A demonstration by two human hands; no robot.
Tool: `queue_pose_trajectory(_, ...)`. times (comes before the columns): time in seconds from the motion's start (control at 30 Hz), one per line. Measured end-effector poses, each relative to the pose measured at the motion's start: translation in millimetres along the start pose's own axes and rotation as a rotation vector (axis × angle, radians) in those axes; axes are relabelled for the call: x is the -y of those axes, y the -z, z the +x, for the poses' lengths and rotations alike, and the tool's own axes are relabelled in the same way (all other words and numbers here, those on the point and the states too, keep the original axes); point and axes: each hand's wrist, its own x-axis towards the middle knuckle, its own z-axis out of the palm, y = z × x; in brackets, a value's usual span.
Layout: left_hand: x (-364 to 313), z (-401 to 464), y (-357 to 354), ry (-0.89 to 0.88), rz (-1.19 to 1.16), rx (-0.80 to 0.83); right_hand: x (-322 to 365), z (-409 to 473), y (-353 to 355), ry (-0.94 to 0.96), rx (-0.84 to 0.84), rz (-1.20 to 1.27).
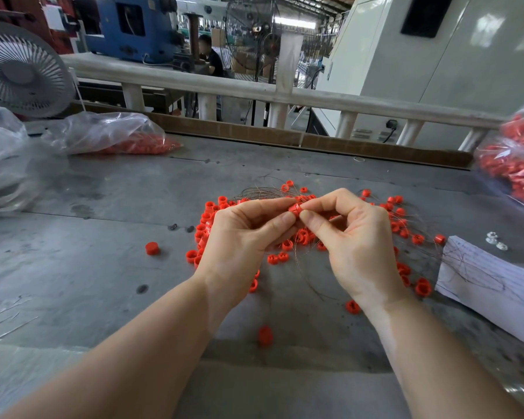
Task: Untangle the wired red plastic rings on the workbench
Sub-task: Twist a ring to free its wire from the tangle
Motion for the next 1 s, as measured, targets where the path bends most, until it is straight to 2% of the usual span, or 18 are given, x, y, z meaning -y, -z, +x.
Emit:
queue_pose_trajectory(0.37, -1.0, -2.1, -2.2, -0.037, 0.048, -0.042, 1.1, -2.2, -3.1, -0.026, -0.030, 0.030)
queue_pose_trajectory(0.73, -1.5, -2.2, -1.6, 0.019, -0.028, -0.108, -0.3, -4.9, -8.1, 0.149, -0.036, -0.108)
queue_pose_trajectory(1.0, 2.0, -3.1, -1.8, 0.063, 0.020, -0.067, -1.2, -6.1, -9.3, 0.228, -0.118, -0.241)
